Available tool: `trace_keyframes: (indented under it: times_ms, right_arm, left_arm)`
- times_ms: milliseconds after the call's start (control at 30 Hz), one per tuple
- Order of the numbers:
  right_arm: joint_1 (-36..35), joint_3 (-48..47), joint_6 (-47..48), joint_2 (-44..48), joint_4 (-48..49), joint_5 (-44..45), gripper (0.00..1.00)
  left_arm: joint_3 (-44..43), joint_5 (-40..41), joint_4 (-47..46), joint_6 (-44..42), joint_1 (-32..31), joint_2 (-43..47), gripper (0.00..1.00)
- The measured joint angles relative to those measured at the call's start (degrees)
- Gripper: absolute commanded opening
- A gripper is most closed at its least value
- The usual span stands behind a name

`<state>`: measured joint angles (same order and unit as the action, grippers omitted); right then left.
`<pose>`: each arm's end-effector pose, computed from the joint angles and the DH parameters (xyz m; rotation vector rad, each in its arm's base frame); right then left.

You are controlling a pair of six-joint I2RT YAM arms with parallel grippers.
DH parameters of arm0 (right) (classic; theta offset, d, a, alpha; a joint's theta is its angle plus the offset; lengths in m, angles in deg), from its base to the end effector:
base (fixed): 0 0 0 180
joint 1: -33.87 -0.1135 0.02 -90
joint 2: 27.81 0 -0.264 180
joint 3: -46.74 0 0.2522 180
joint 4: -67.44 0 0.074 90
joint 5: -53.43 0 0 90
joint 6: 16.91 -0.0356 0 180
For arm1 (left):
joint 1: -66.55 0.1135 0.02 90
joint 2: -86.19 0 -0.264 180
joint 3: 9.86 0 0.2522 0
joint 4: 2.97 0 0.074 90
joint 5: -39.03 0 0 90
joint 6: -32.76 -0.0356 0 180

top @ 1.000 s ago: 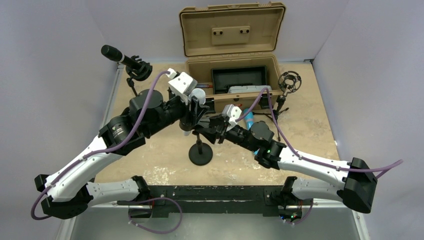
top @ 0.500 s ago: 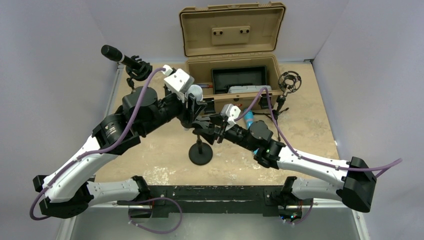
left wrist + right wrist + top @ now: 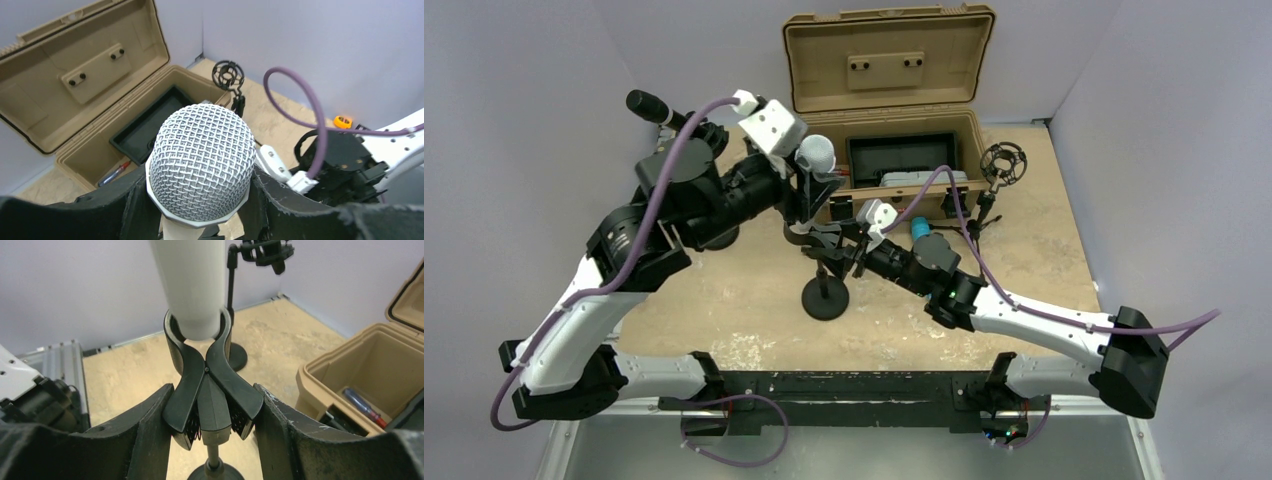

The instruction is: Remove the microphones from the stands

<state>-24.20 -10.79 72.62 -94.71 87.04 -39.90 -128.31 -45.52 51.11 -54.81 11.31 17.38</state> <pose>0.1427 0.2328 0.3347 -0.7430 1.2467 0.8854 0.1151 -0.1599 0.5434 0.6857 1.5485 -0.6845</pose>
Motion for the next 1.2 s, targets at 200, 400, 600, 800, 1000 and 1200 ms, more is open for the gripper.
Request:
trace_keyframes:
  times_ms: [200, 400, 600, 800, 1000, 1200]
  right_arm:
    - [0.0, 0.3, 0.2, 0.8, -2.7, 0.9, 0.00]
    - [0.0, 1.2, 0.3, 1.9, -3.2, 1.1, 0.00]
    - [0.0, 1.1, 0.2, 1.6, -2.7, 1.3, 0.00]
    - [0.0, 2.7, -0.7, 3.3, -2.4, 2.6, 0.00]
    - [0.0, 5.1, -1.0, 6.6, -2.5, 3.1, 0.00]
    - [0.0, 7.0, -1.0, 9.7, -2.9, 3.9, 0.00]
  left_arm:
    - [2.3, -1.8, -3.5, 2.7, -0.1, 4.1, 0.00]
    - [7.1, -0.9, -6.4, 5.8, -0.3, 6.1, 0.00]
    - [2.0, 5.8, -2.1, 4.5, -0.3, 5.8, 0.00]
    - [-3.5, 14.4, 2.0, 1.9, -0.3, 10.7, 0.00]
    - [7.6, 23.9, 6.4, 4.1, 1.5, 16.9, 0.00]
    - [31.0, 20.9, 9.1, 15.3, 11.4, 13.6, 0.00]
